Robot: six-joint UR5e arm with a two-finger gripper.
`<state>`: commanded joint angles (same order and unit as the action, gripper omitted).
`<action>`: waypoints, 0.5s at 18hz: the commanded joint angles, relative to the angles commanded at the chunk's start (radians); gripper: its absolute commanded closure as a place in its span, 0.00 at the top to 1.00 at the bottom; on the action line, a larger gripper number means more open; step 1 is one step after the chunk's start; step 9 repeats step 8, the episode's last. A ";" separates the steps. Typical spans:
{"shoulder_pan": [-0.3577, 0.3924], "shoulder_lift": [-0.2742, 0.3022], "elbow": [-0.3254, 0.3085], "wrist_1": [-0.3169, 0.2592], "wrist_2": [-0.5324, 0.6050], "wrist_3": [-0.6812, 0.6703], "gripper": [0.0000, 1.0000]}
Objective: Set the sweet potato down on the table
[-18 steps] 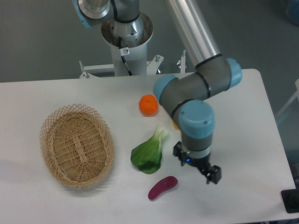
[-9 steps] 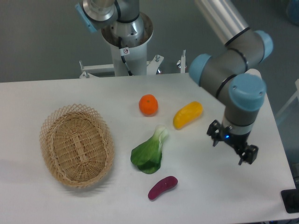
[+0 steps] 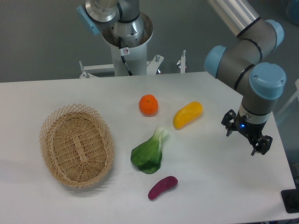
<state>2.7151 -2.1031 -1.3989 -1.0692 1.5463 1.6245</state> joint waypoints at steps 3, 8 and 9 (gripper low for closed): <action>-0.002 0.002 -0.009 0.002 0.000 -0.002 1.00; -0.002 0.000 -0.012 0.003 0.005 0.000 1.00; -0.002 0.000 -0.012 0.003 0.005 0.000 1.00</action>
